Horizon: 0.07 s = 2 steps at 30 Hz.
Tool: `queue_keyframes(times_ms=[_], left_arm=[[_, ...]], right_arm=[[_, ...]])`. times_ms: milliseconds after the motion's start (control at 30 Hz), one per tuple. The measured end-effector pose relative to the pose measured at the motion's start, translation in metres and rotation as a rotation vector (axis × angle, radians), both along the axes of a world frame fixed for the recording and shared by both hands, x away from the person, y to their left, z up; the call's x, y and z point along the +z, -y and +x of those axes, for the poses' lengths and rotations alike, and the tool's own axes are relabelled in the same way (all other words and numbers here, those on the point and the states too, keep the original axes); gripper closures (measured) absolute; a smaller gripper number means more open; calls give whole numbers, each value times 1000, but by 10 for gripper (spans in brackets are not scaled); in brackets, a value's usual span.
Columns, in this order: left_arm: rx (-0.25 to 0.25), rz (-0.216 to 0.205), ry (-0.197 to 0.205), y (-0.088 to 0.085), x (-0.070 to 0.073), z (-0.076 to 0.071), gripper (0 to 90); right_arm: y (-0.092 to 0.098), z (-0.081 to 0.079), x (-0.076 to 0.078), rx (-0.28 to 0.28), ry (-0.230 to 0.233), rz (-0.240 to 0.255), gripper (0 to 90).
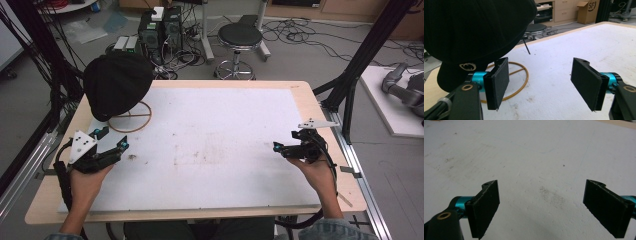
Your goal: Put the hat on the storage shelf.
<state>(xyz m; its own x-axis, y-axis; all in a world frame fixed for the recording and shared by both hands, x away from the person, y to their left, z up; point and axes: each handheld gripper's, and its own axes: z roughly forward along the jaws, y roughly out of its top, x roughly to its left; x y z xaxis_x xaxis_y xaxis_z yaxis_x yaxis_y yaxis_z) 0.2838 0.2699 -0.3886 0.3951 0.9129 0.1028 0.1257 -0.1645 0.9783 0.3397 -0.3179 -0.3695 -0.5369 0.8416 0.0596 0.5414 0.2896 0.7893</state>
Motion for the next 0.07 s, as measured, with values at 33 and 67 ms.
queue_keyframes(times_ms=[33, 67], left_arm=[[-1, -1, 1, 0, 0, 0, 312], [-5, -4, 2, 0, 0, 0, 311]], right_arm=[[0, 0, 0, 0, 1, -1, 135], [0, 0, 0, 0, 1, 0, 135]])
